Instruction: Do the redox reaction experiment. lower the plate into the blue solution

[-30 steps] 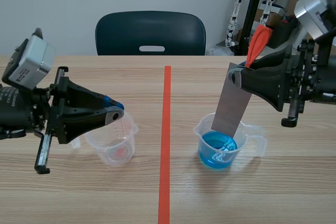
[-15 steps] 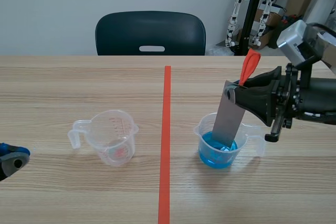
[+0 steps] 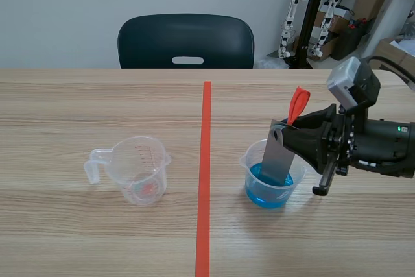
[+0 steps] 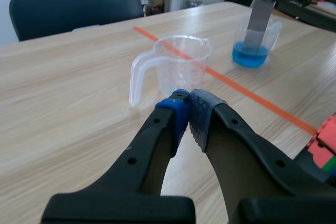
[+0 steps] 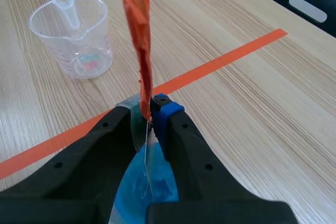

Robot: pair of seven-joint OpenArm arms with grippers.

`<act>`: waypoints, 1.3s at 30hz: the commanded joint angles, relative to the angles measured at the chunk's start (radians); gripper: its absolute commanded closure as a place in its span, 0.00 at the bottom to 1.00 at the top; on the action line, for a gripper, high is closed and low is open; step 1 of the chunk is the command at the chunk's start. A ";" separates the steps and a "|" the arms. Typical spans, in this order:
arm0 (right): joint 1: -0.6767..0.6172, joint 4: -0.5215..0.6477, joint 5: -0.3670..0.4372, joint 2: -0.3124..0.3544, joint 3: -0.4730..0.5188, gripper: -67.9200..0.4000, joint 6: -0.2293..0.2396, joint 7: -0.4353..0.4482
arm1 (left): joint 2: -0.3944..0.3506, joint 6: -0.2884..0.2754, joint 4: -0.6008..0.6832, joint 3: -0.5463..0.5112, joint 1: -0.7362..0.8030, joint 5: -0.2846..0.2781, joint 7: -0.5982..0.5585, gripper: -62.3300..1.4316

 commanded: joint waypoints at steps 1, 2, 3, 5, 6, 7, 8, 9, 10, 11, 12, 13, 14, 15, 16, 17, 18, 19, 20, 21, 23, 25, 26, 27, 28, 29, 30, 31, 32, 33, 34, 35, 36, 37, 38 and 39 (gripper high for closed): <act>0.017 -0.005 -0.002 -0.005 0.009 0.99 0.004 0.029 | 0.029 0.027 0.010 0.002 0.002 0.011 -0.034 0.93; 0.017 -0.013 -0.018 -0.011 0.009 0.99 0.004 0.040 | 0.049 0.044 0.003 0.001 0.003 0.025 -0.034 0.93; 0.017 -0.023 -0.031 -0.018 0.009 0.99 0.004 0.048 | 0.069 0.059 -0.004 0.001 0.003 0.044 -0.034 0.93; 0.017 -0.039 -0.059 -0.030 0.009 0.99 0.000 0.070 | 0.109 0.095 -0.011 -0.003 0.002 0.079 -0.034 0.93; 0.017 -0.046 -0.074 -0.036 0.009 0.99 0.000 0.082 | 0.130 0.112 -0.011 -0.008 0.002 0.101 -0.034 0.93; 0.017 -0.052 -0.087 -0.041 0.009 0.99 -0.001 0.092 | 0.151 0.124 -0.011 -0.017 0.002 0.133 -0.034 0.93; 0.017 -0.057 -0.098 -0.046 0.009 0.99 -0.001 0.102 | 0.175 0.128 -0.009 -0.031 0.002 0.175 -0.034 0.93; 0.017 -0.060 -0.109 -0.049 0.009 0.99 -0.004 0.113 | 0.202 0.129 -0.006 -0.047 -0.001 0.216 -0.034 0.93; 0.017 -0.062 -0.119 -0.052 0.009 0.99 -0.005 0.122 | 0.229 0.129 -0.003 -0.066 -0.004 0.259 -0.034 0.93; 0.017 -0.063 -0.123 -0.054 0.009 0.99 -0.005 0.125 | 0.256 0.129 0.001 -0.085 -0.004 0.296 -0.034 0.93; 0.017 -0.063 -0.125 -0.054 0.009 0.99 -0.004 0.128 | 0.283 0.130 0.010 -0.106 -0.004 0.331 -0.034 0.93; 0.017 -0.063 -0.126 -0.054 0.009 0.99 -0.004 0.132 | 0.308 0.130 0.020 -0.128 -0.003 0.363 -0.034 0.93; 0.017 -0.063 -0.126 -0.054 0.009 0.99 -0.004 0.135 | 0.333 0.130 0.031 -0.149 -0.003 0.396 -0.034 0.93; 0.017 -0.063 -0.126 -0.054 0.009 0.99 -0.004 0.135 | 0.356 0.130 0.043 -0.168 -0.003 0.426 -0.034 0.93; 0.017 -0.063 -0.126 -0.054 0.009 0.99 -0.004 0.134 | 0.377 0.130 0.055 -0.186 -0.003 0.456 -0.034 0.93; 0.017 -0.063 -0.126 -0.054 0.009 0.99 -0.004 0.134 | 0.395 0.129 0.065 -0.200 -0.003 0.483 -0.034 0.93; 0.016 -0.063 -0.126 -0.054 0.009 0.99 -0.004 0.133 | 0.413 0.129 0.074 -0.212 -0.003 0.510 -0.034 0.93; 0.016 -0.063 -0.127 -0.054 0.009 0.99 -0.004 0.126 | 0.430 0.129 0.082 -0.222 -0.003 0.533 -0.034 0.93; 0.016 -0.063 -0.133 -0.054 0.009 0.99 -0.004 0.119 | 0.446 0.129 0.089 -0.230 -0.003 0.552 -0.034 0.93; 0.016 -0.063 -0.138 -0.054 0.010 0.99 -0.004 0.115 | 0.461 0.129 0.093 -0.236 -0.004 0.566 -0.034 0.93; 0.016 -0.063 -0.146 -0.053 0.010 0.99 -0.004 0.106 | 0.487 0.129 0.094 -0.243 -0.015 0.593 -0.034 0.93; 0.015 -0.063 -0.156 -0.053 0.010 0.99 -0.004 0.103 | 0.510 0.129 0.092 -0.244 -0.028 0.597 -0.034 0.93; 0.014 -0.063 -0.156 -0.053 0.010 0.99 -0.004 0.103 | 0.521 0.129 0.092 -0.244 -0.035 0.597 -0.034 0.93; 0.014 -0.063 -0.156 -0.054 0.010 0.99 -0.004 0.102 | 0.531 0.129 0.092 -0.244 -0.041 0.597 -0.034 0.93; 0.014 -0.063 -0.156 -0.054 0.010 0.99 -0.004 0.098 | 0.540 0.129 0.092 -0.244 -0.049 0.596 -0.034 0.92; 0.014 -0.063 -0.156 -0.054 0.010 0.99 -0.004 0.096 | 0.547 0.129 0.092 -0.244 -0.056 0.596 -0.034 0.88; 0.014 -0.063 -0.156 -0.054 0.010 0.99 -0.004 0.096 | 0.554 0.129 0.092 -0.245 -0.063 0.595 -0.034 0.83; 0.014 -0.063 -0.156 -0.054 0.010 0.99 -0.004 0.092 | 0.557 0.129 0.092 -0.247 -0.068 0.595 -0.034 0.76; 0.014 -0.063 -0.157 -0.054 0.010 0.99 -0.003 0.091 | 0.557 0.129 0.092 -0.246 -0.070 0.593 -0.034 0.68; 0.014 -0.063 -0.157 -0.054 0.010 0.99 -0.003 0.089 | 0.557 0.129 0.095 -0.246 -0.070 0.592 -0.034 0.59; 0.014 -0.063 -0.163 -0.054 0.010 0.99 -0.003 0.089 | 0.557 0.129 0.095 -0.246 -0.070 0.588 -0.034 0.48; 0.014 -0.063 -0.169 -0.054 0.010 0.99 -0.003 0.089 | 0.557 0.129 0.095 -0.246 -0.070 0.585 -0.034 0.38; 0.014 -0.063 -0.171 -0.054 0.010 0.99 -0.003 0.089 | 0.557 0.129 0.095 -0.246 -0.070 0.584 -0.034 0.25; 0.014 -0.063 -0.171 -0.054 0.010 0.99 -0.003 0.089 | 0.557 0.129 0.095 -0.246 -0.070 0.581 -0.034 0.15; 0.014 -0.063 -0.171 -0.054 0.010 0.99 -0.003 0.090 | 0.559 0.129 0.095 -0.247 -0.070 0.576 -0.034 0.08; 0.014 -0.063 -0.171 -0.054 0.010 0.99 -0.004 0.089 | 0.560 0.129 0.095 -0.247 -0.069 0.565 -0.034 0.03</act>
